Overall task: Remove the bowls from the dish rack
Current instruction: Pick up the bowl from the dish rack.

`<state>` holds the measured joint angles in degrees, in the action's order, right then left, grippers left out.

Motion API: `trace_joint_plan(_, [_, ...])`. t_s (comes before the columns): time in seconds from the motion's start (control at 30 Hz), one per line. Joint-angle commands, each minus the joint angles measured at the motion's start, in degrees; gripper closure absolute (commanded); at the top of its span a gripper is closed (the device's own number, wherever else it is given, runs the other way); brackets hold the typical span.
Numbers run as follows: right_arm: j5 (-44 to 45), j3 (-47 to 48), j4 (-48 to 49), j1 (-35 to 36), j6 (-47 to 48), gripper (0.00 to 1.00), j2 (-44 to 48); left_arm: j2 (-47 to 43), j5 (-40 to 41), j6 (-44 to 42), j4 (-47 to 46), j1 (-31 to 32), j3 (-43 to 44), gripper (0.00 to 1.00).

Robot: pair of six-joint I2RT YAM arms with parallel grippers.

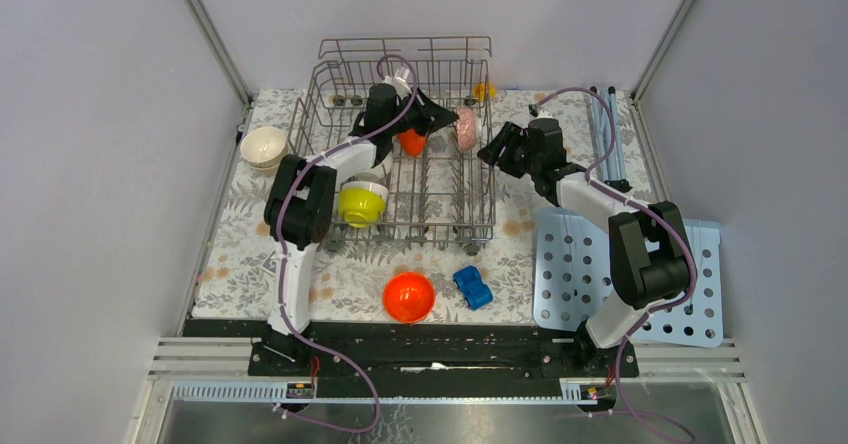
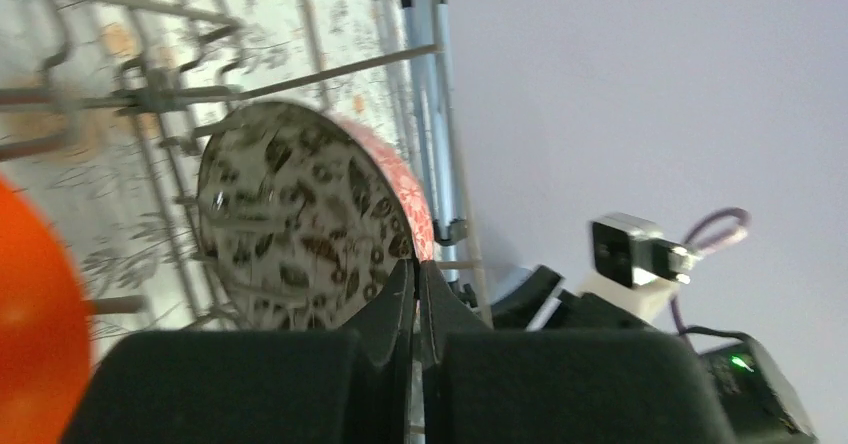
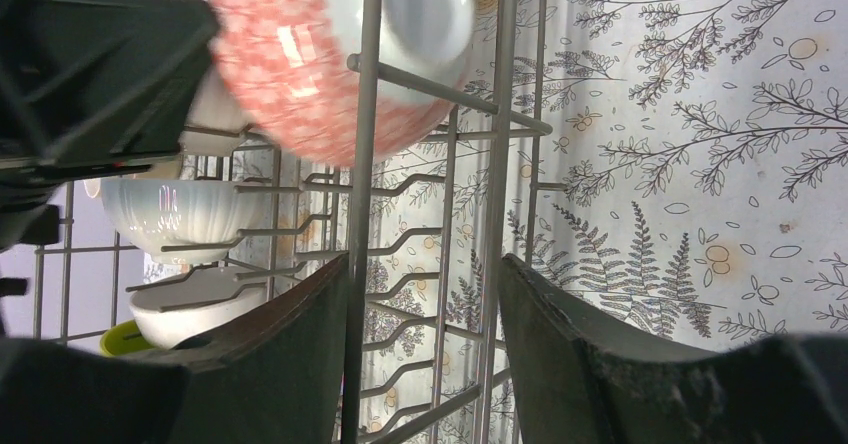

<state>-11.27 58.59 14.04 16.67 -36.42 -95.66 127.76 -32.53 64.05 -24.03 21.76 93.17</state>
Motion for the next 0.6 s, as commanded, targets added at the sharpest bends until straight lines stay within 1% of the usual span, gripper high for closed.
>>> trace_joint_plan(0.0, [-0.69, -0.14, 2.04, -0.69, -0.25, 0.38, 0.11, -9.04, -4.46, 1.45, -10.36, 0.33, 1.71, 1.00])
trace_joint_plan(0.23, [-1.07, -0.05, 2.22, -0.76, -0.48, 0.37, 0.27, -9.81, -4.55, -0.59, -7.69, 0.30, 1.86, 1.00])
trace_joint_plan(0.43, [-1.78, -0.46, 2.87, -0.81, -0.85, 0.37, 0.87, -10.25, -4.39, -0.85, -8.07, 0.28, -0.02, 1.00])
trace_joint_plan(0.57, [-2.06, -1.24, 3.56, -0.76, -0.89, 0.32, 2.13, -10.63, -3.74, -1.56, -6.95, 0.30, -0.11, 1.00])
